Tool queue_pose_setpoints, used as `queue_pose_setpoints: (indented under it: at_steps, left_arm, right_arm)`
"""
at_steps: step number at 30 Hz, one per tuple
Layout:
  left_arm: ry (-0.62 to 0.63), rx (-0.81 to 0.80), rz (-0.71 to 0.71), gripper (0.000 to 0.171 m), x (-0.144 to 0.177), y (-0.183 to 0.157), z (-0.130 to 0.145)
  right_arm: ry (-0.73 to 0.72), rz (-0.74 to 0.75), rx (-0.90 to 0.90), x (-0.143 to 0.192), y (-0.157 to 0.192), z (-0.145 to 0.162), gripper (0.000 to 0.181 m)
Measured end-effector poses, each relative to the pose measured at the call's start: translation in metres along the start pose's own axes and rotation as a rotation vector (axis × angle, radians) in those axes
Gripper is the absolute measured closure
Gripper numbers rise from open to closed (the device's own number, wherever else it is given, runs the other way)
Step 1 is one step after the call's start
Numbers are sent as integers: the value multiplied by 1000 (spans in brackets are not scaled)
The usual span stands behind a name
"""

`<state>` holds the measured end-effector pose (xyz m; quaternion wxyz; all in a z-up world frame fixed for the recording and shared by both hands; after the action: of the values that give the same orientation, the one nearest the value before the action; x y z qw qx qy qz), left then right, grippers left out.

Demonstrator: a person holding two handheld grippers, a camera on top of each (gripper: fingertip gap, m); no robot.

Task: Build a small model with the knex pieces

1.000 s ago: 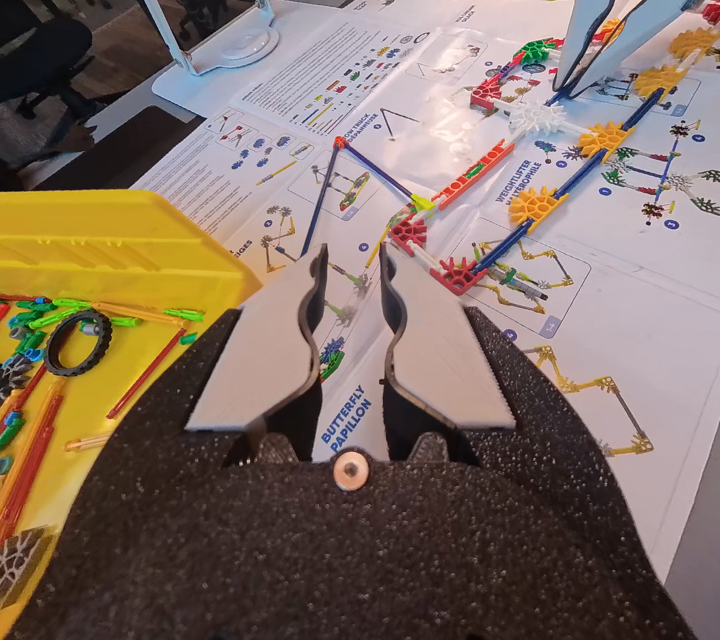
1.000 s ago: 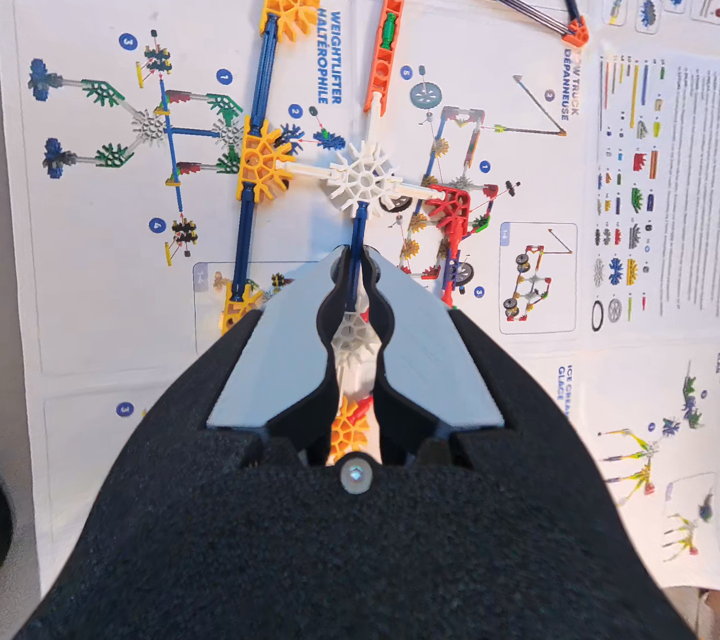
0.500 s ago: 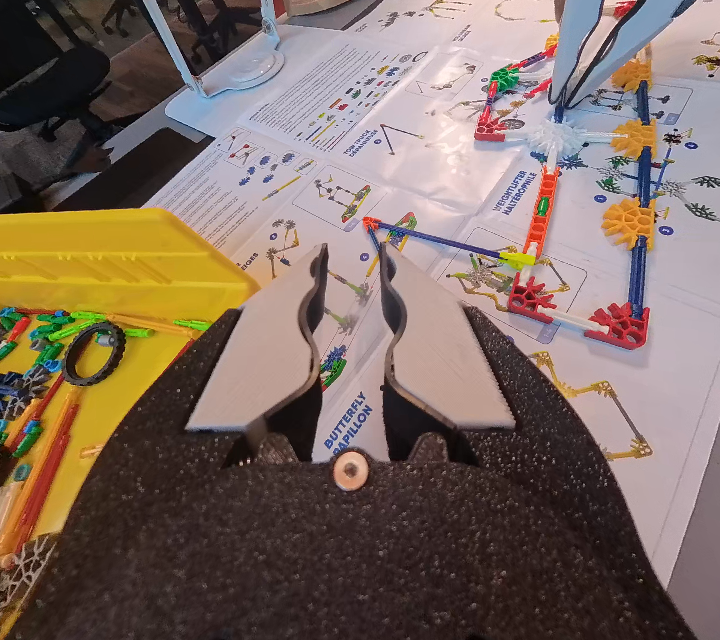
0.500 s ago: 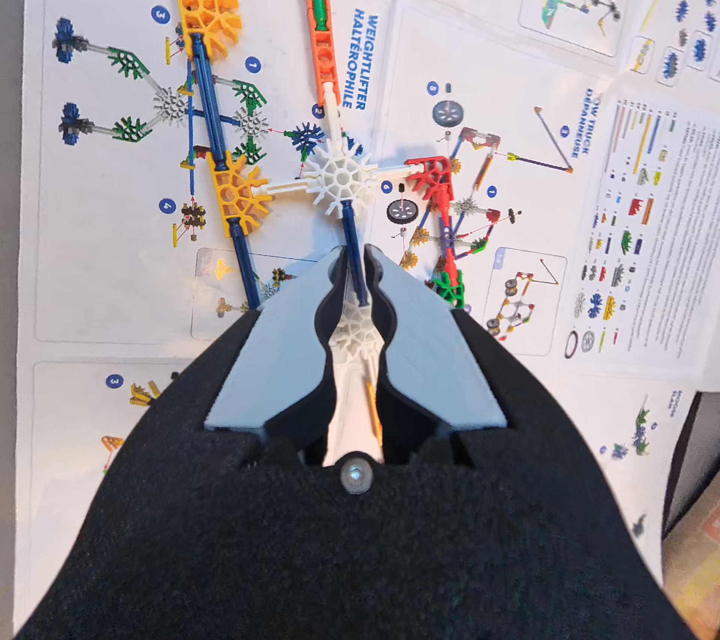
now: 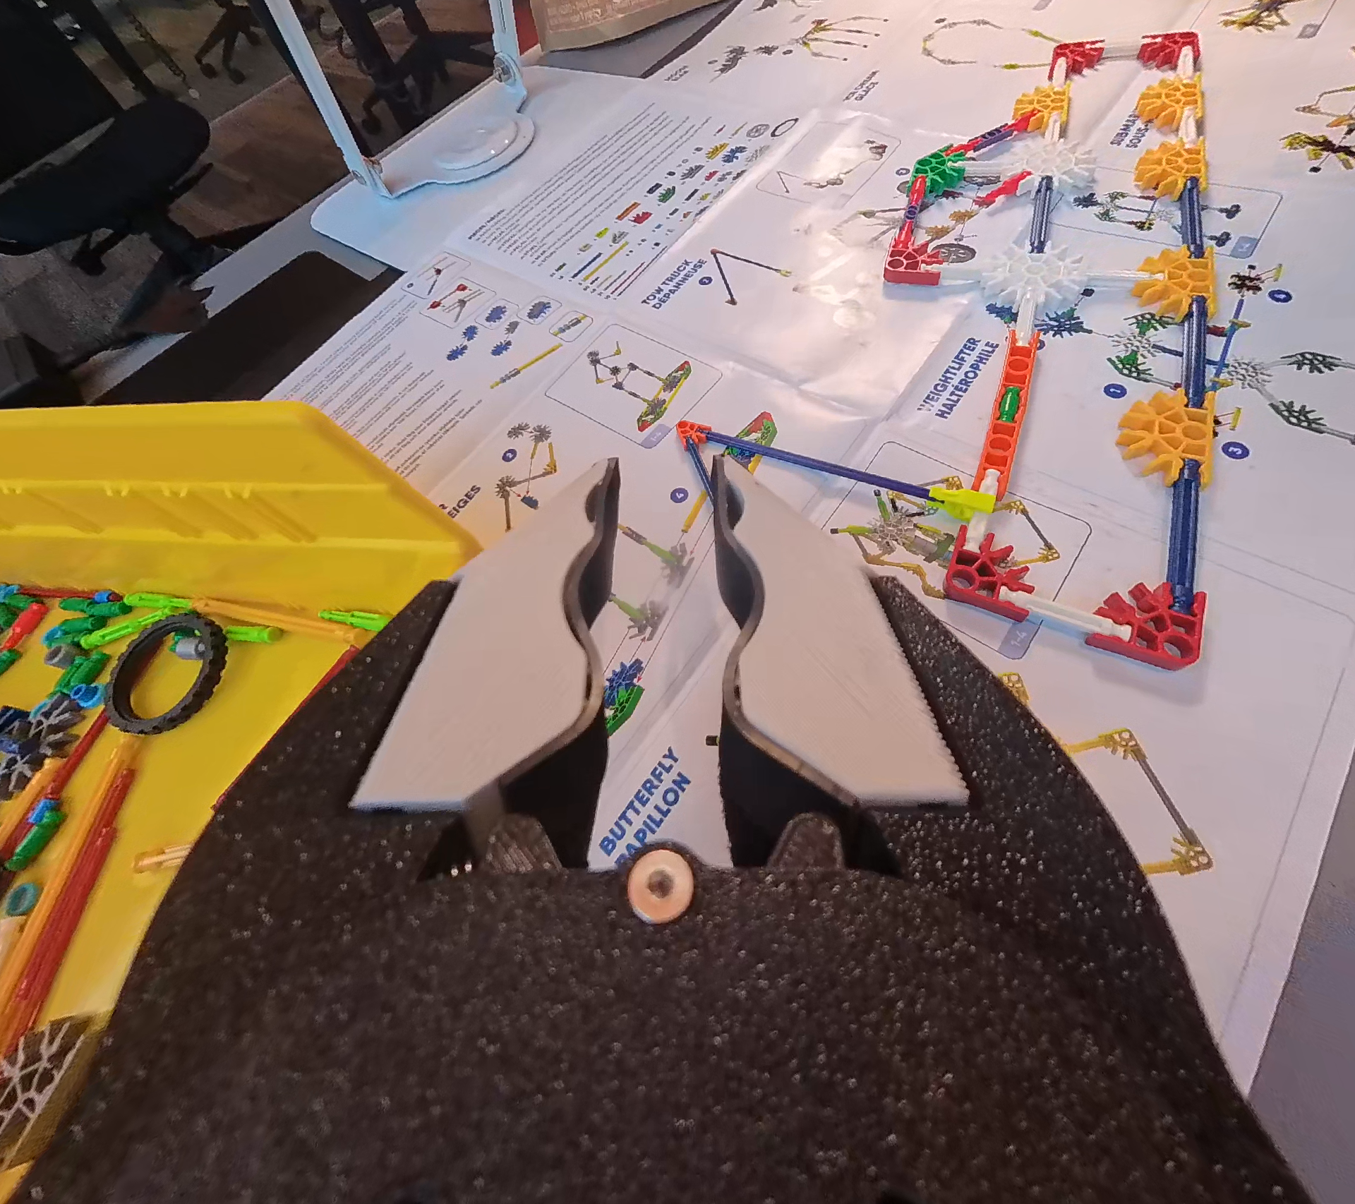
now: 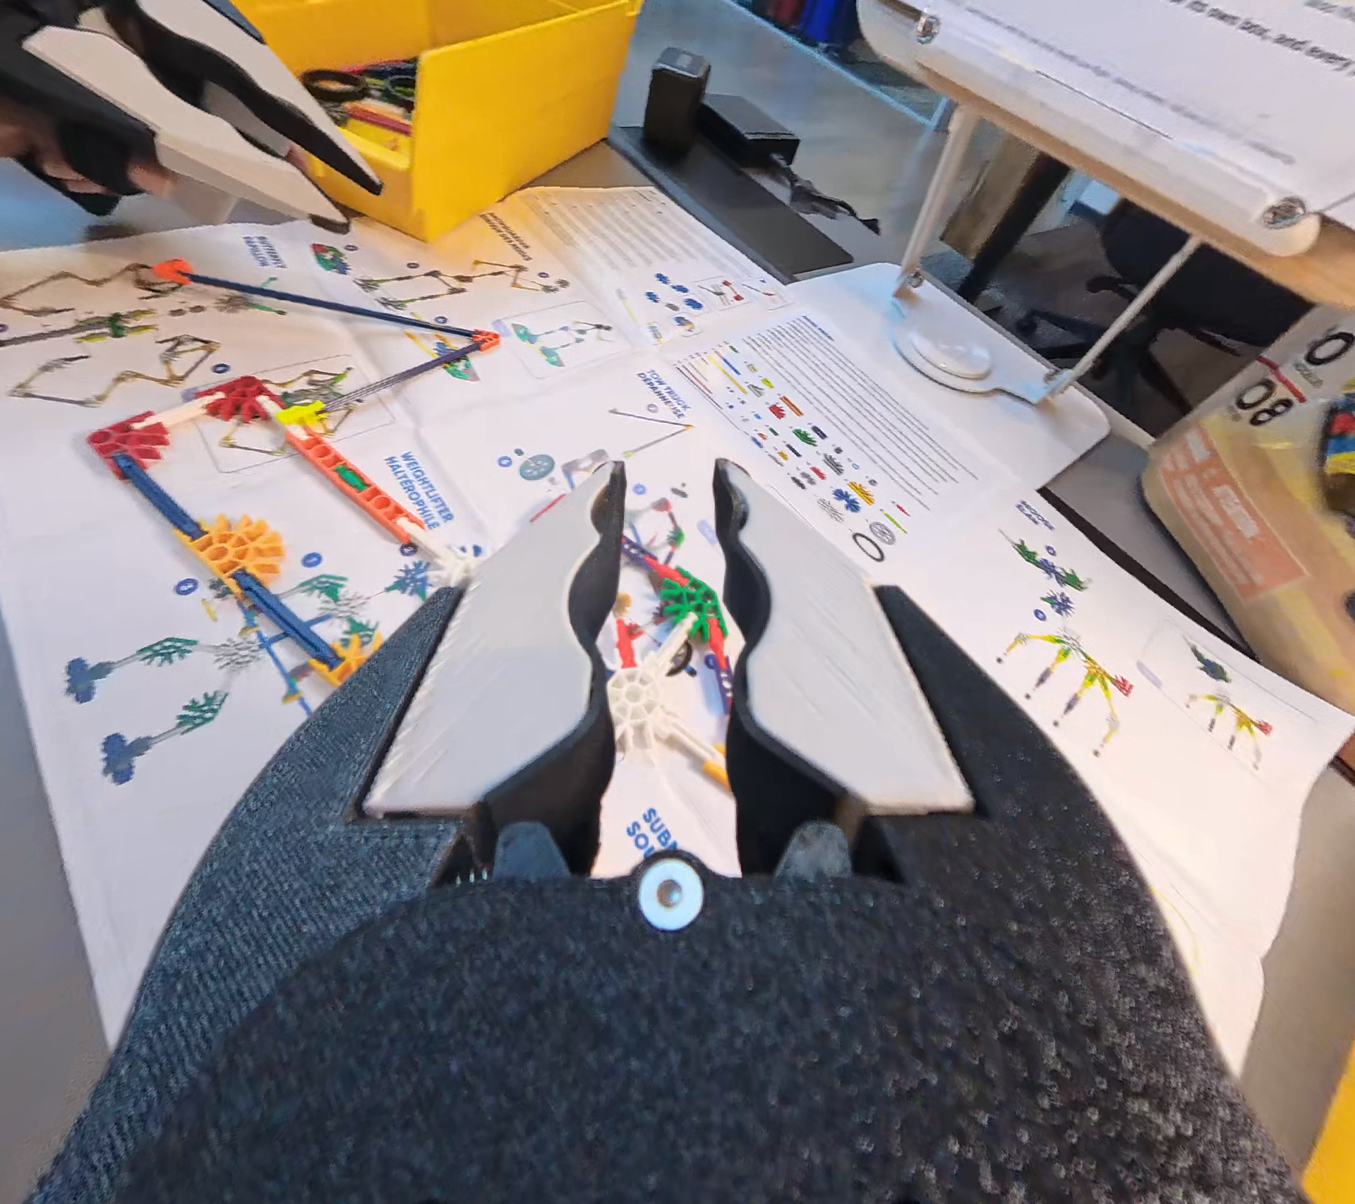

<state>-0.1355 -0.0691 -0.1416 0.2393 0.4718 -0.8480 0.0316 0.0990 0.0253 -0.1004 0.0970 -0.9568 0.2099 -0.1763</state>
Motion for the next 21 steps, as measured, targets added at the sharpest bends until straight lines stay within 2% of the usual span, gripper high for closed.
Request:
queue_pose_setpoints:
  at_steps: [4, 8, 11, 15, 19, 21]
  left_arm:
    - [29, -13, 30, 147, -2, -8, 1]
    - [145, -24, 201, 143, -8, -38, 11]
    - [211, 14, 342, 141, -12, -62, 19]
    - [275, 20, 451, 140, -14, -80, 30]
    - [286, -44, 471, 151, -14, -87, 30]
    - [294, -66, 476, 151, -13, -87, 31]
  right_arm:
    - [57, 15, -76, -3, -9, 24, 156]
    - [273, 29, -5, -3, -16, 60, 147]
    - [394, -40, 11, 4, -10, 77, 136]
    - [446, -197, 23, 24, 4, 78, 128]
    - [586, -241, 92, 38, 7, 101, 134]
    - [579, -275, 64, 38, 12, 99, 147]
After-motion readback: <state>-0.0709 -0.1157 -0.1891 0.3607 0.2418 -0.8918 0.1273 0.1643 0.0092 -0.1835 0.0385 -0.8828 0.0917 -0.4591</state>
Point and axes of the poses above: each gripper's, where its closed fingertips meet, x back along the fingers, z out of its underside, y = z × x across the jaws, the point moved 3 cm from there along x, back along the fingers, and after that the axes turned 5 degrees about z, right-handed, at the moved point
